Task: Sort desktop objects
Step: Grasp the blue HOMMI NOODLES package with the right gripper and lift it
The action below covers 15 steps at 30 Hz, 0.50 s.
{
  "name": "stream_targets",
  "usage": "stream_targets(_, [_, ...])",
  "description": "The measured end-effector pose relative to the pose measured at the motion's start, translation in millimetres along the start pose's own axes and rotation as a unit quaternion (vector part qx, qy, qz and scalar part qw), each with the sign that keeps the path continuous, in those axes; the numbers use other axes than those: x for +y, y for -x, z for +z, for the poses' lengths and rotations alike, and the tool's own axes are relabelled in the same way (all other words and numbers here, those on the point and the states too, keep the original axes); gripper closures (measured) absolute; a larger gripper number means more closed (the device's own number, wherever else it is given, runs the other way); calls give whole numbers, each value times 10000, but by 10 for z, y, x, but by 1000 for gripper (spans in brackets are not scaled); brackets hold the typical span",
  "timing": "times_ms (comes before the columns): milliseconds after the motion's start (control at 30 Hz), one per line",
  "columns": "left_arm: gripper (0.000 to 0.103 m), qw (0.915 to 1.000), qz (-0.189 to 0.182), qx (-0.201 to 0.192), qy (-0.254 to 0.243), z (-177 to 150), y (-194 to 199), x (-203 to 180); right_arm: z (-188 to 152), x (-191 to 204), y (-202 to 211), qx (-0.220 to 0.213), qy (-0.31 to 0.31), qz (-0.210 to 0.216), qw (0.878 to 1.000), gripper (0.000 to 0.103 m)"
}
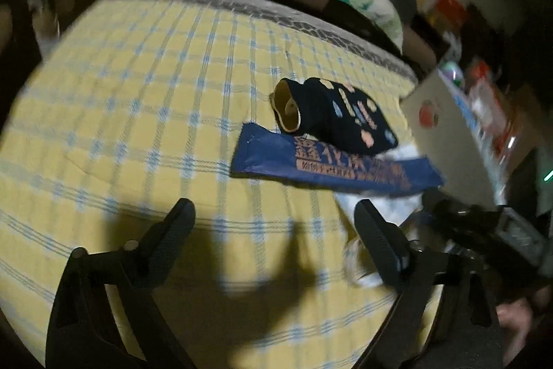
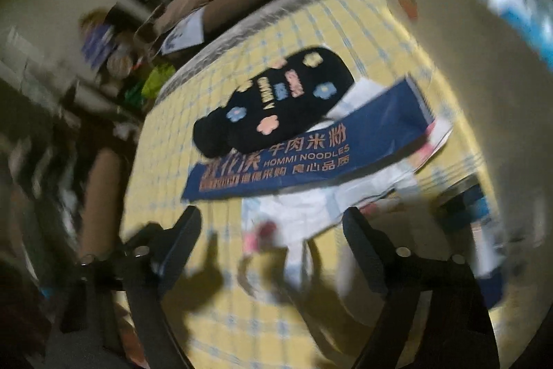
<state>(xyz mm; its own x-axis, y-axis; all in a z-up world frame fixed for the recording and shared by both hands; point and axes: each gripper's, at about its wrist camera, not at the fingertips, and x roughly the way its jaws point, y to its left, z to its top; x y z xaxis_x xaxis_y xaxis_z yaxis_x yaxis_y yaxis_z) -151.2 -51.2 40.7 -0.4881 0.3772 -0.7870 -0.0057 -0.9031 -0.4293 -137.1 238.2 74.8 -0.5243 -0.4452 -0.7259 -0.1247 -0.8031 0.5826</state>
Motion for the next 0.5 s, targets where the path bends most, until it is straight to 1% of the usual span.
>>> stream_targets(33, [14,9997,-113,31,216,12,-35,46,22,-41,-41,-3,-234,82,9997,25])
stream_targets(67, [16,9987,-260,53,446,18,-77,92,56,-87,-76,-58,-503,140,9986,29])
stream_targets(100, [18,9972,-355,62,662,23,-117,135,76,-120,-95,-122,-682,130,9975,35])
stream_targets(167, [22,9930,-518,80,1063,27,-205,217,122,-192,-136,-216,-992,23,9948,41])
stream_targets(200, [26,9913,-563,86,1187,28,-243,237,136,-212,-144,-269,-1084,-42,9937,49])
stream_targets(233, [28,9896,-615,95,1298,26,-291,254,149,-224,-148,-332,-1139,-125,9929,53])
stream_targets(267, [29,9887,-640,97,1351,30,-320,258,176,-238,-162,-399,-1185,-170,9920,54])
stream_targets(300, [29,9881,-657,102,1386,31,-350,257,197,-246,-171,-445,-1209,-192,9915,57])
stream_targets(400, [29,9868,-711,86,1455,19,-423,229,273,-251,-223,-515,-1159,-368,9912,59])
stream_targets(467, [29,9854,-779,31,1516,26,-447,212,290,-242,-254,-526,-1025,-464,9923,72])
stream_targets(500, [29,9842,-830,17,1564,32,-458,212,281,-252,-253,-550,-989,-429,9927,90])
